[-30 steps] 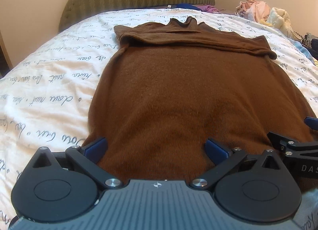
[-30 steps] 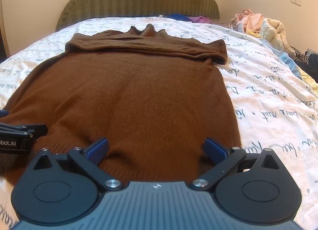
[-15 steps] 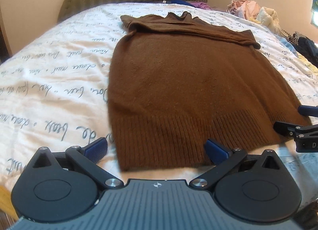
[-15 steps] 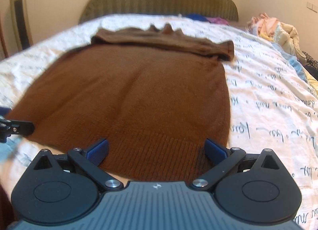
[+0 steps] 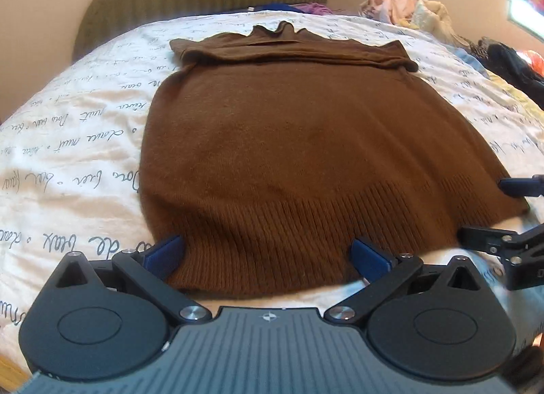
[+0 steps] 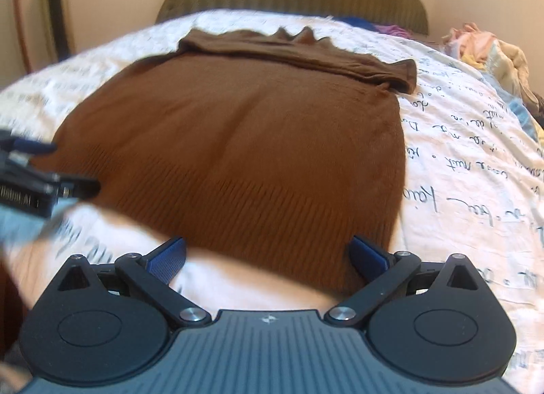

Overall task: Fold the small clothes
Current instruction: 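Grasp the brown sweater side edges with both grippers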

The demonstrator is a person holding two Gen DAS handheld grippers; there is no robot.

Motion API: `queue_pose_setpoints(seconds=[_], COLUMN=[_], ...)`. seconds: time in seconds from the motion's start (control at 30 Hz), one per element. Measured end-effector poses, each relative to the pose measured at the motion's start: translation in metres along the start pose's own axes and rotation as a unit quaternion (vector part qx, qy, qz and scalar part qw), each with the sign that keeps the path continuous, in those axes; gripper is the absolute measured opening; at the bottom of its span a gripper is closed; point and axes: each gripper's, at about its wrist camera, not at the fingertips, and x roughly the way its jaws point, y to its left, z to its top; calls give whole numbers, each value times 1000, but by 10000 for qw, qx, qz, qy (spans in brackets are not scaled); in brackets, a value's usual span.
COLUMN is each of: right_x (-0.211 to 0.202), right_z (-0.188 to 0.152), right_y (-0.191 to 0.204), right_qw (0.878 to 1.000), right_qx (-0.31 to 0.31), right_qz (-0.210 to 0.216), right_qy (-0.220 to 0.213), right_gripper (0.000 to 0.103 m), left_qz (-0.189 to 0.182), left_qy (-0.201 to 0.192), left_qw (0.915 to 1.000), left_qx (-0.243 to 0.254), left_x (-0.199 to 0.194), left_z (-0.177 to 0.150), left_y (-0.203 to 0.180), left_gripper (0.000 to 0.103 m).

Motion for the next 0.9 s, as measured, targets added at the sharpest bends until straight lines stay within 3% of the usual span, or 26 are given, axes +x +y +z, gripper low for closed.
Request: queue_pose_setpoints(seconds=[0.13, 0.23, 0.3, 0.43, 0.57, 0.77, 0.8, 0.9], right_x=[-20, -30, -29, -20, -19, -17, -16, -16], right_z=[-1, -2, -2, -6, -11, -12, -12, -11], right_y=[-10, -29, -45, -70, -74, -75, -75, -75], right_qw=[9998, 9978, 9939, 9816, 9790, 9771, 9769, 9743], right_qx=[73, 540, 1060, 1908, 2033, 2115, 2124, 2209], right_qz=[-181, -287, -213, 59, 43, 139, 184, 390], right_qy=[-99, -246, -207, -70, -174, -166, -161, -203], right_gripper=[103, 103, 103, 103, 103, 103, 103, 103], left_qz=[-126, -72, -256, -1125, -1786, -2168, -2208, -2194], left_qy=[291, 355, 309, 341, 422, 414, 429, 587], left_qw=[9994, 9974, 9927, 9649, 9316, 9035, 9018, 8961], left_qx=[-100, -619, -1137, -2350, -3137, -3673, -3690, -3813], left_x=[-16, -32, -35, -24, -10, -1, 0, 6], left_z=[-1, -3, -3, 0, 4, -1, -1, 2], left_y=[13, 40, 62, 95, 111, 127, 129, 134], left_gripper=[103, 103, 103, 102, 102, 100, 99, 64])
